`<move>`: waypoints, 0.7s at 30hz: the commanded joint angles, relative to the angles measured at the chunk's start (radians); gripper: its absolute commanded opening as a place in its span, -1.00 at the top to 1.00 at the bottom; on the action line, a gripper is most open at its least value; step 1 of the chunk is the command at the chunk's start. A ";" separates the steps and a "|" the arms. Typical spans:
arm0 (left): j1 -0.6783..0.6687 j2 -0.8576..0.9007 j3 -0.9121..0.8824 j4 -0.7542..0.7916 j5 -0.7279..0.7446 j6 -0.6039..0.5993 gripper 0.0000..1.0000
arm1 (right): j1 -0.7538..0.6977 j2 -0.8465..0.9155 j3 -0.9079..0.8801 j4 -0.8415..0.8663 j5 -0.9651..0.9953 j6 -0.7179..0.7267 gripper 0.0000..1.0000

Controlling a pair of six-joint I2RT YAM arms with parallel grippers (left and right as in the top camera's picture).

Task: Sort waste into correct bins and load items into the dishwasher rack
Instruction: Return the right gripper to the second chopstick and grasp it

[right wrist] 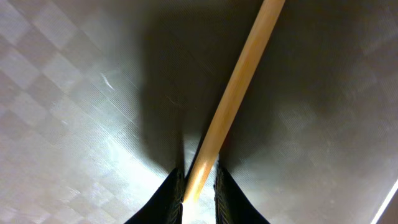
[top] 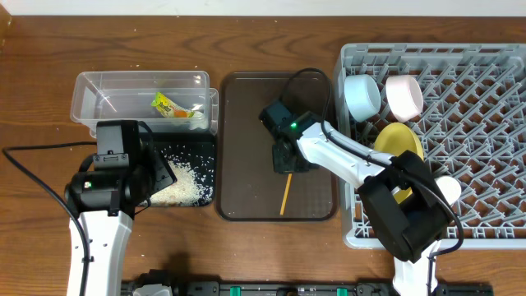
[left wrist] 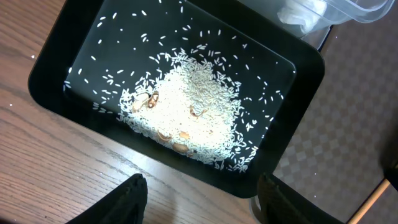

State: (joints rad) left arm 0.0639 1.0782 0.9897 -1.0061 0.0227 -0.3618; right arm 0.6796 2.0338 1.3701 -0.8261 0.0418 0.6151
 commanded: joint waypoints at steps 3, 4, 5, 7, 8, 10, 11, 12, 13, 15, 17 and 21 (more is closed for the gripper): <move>0.005 0.001 -0.002 -0.003 -0.008 0.002 -0.20 | 0.002 0.014 0.006 -0.020 0.013 0.028 0.67; 0.005 0.001 -0.002 -0.003 -0.008 0.002 -0.21 | 0.002 0.014 0.006 -0.020 0.013 0.028 0.69; 0.005 0.001 -0.002 -0.003 -0.008 0.002 -0.21 | 0.002 0.014 0.006 -0.019 0.011 0.028 0.70; 0.005 0.001 -0.002 -0.003 -0.008 0.002 -0.20 | 0.002 0.014 0.006 -0.020 -0.003 0.028 0.70; 0.005 0.001 -0.002 -0.003 -0.008 0.002 -0.20 | 0.002 0.014 0.006 -0.021 -0.018 0.028 0.71; 0.005 0.001 -0.002 -0.003 -0.008 0.002 -0.20 | 0.002 0.014 0.006 -0.024 -0.045 0.028 0.81; 0.005 0.001 -0.002 -0.003 -0.008 0.002 -0.20 | 0.002 0.014 0.006 -0.024 -0.051 0.028 0.91; 0.005 0.001 -0.002 -0.004 -0.008 0.002 -0.20 | 0.002 0.014 0.006 -0.027 -0.055 0.029 0.98; 0.005 0.001 -0.002 -0.004 -0.008 0.002 -0.20 | 0.002 0.014 0.006 -0.029 -0.055 0.029 0.98; 0.005 0.001 -0.002 -0.004 -0.008 0.002 -0.20 | 0.002 0.013 0.006 -0.031 -0.055 0.028 0.98; 0.005 0.001 -0.002 -0.004 -0.008 0.002 -0.21 | -0.002 0.011 0.008 -0.031 -0.055 0.028 0.98; 0.005 0.001 -0.002 -0.003 -0.008 0.002 -0.20 | -0.026 -0.035 0.035 -0.066 -0.058 0.001 0.98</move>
State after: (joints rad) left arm 0.0639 1.0782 0.9897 -1.0065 0.0227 -0.3618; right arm 0.6739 2.0335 1.3796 -0.8684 0.0082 0.6315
